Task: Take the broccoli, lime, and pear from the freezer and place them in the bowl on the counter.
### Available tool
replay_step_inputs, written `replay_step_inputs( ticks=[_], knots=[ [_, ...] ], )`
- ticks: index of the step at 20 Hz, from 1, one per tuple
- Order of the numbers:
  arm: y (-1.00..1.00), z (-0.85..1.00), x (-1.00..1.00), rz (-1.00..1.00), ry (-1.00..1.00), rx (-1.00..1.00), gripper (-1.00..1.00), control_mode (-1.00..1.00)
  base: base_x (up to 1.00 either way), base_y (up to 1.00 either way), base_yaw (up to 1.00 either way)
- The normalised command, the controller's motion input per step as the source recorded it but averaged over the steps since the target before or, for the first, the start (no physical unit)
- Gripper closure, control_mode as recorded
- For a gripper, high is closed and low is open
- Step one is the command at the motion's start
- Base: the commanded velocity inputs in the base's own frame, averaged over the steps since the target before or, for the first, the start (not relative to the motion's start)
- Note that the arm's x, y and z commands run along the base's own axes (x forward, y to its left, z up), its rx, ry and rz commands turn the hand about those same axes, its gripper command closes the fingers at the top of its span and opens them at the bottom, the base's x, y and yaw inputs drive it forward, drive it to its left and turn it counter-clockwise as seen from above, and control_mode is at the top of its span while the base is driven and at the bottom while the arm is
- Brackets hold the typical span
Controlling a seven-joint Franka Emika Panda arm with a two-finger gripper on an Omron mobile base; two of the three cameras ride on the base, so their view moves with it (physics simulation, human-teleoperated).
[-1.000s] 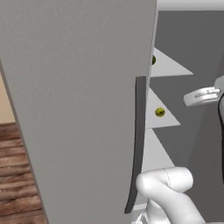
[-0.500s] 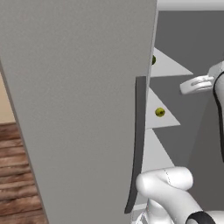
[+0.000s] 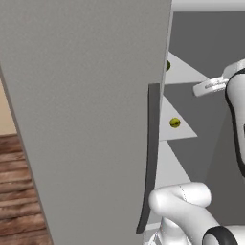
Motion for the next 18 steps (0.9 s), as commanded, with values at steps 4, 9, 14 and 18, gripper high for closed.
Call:
replay_step_inputs(
  ticks=[4,9,14,18],
  knots=[
    [0.00,0.18,0.10,0.00,-0.07,-0.08,-1.00,-1.00,0.00,0.00,0.00],
    [0.13,0.29,0.43,-0.01,0.00,-0.05,-1.00,-1.00,0.00,0.00,0.00],
    [0.00,0.09,0.59,0.00,0.00,0.00,-1.00,-1.00,0.00,0.00,0.00],
    [0.00,0.00,0.66,0.01,0.00,0.00,-1.00,-1.00,0.00,0.00,0.00]
  ],
)
